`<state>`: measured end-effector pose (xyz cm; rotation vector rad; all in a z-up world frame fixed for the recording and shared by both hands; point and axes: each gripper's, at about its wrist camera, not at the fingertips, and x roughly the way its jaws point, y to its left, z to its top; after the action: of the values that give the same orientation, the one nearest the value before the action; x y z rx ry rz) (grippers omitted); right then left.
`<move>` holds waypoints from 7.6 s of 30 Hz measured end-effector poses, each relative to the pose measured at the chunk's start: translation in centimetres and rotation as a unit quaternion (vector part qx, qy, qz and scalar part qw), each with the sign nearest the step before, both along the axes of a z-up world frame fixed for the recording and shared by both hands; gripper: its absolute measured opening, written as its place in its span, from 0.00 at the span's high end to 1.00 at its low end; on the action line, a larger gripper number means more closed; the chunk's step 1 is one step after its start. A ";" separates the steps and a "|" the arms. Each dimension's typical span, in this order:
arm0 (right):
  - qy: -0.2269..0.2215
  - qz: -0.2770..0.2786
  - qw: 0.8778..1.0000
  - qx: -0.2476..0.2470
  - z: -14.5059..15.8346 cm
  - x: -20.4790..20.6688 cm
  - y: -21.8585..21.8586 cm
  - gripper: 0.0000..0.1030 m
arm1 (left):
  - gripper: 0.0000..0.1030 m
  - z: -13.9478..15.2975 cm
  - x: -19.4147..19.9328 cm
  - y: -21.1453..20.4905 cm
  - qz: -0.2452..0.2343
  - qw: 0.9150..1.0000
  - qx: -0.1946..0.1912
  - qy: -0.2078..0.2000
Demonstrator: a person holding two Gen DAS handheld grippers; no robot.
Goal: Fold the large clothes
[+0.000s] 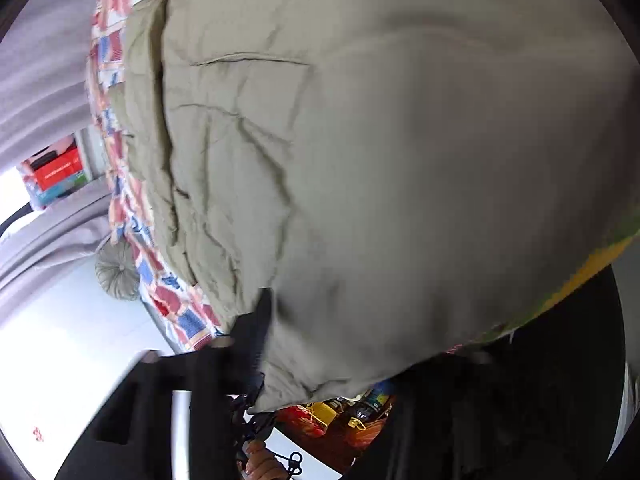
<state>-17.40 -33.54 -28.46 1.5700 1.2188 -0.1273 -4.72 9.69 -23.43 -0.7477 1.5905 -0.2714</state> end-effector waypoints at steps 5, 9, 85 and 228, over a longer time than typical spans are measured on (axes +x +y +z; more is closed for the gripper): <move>-0.026 0.044 0.998 -0.044 2.3 1.1 -0.1 0.88 | 0.87 2.7 1.2 0.4 -0.029 0.998 0.018 -0.048; -0.050 0.077 0.993 -0.077 4.8 2.7 -0.2 0.89 | 0.87 5.4 2.8 0.4 -0.049 0.994 0.038 -0.091; -0.165 0.148 0.923 -0.315 11.0 25.0 -4.4 0.31 | 0.06 3.7 19.2 -2.5 -0.019 0.971 0.122 -0.206; -0.020 0.204 0.872 -0.445 5.2 25.0 -6.0 0.86 | 0.49 0.9 22.4 2.2 -0.074 0.921 0.317 -0.215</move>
<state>7.58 -39.52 -23.30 0.4987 1.1797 -0.3250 17.67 11.85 -22.55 -0.0513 1.2023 -0.0116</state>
